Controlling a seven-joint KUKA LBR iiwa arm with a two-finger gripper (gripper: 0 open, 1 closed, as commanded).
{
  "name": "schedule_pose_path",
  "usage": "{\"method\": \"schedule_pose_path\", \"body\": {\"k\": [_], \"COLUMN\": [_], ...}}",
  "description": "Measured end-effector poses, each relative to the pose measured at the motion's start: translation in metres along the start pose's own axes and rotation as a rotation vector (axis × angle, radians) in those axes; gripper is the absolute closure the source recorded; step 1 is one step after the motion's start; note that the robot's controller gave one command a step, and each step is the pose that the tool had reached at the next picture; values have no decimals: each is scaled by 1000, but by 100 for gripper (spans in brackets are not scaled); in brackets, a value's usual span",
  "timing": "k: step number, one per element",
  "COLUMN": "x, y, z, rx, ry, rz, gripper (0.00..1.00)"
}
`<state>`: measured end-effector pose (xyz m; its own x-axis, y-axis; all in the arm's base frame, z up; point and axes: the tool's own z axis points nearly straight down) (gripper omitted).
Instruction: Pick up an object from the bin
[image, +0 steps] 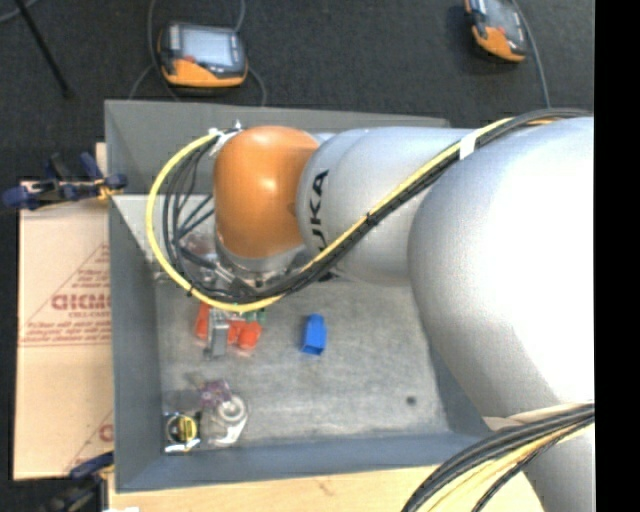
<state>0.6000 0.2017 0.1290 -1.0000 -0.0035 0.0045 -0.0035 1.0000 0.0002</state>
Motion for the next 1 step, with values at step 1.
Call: {"method": "schedule_pose_path", "body": {"k": [1], "x": [-29], "y": [-67], "z": [61], "rx": [1], "ry": [-2], "rz": [107], "gripper": [0]}}
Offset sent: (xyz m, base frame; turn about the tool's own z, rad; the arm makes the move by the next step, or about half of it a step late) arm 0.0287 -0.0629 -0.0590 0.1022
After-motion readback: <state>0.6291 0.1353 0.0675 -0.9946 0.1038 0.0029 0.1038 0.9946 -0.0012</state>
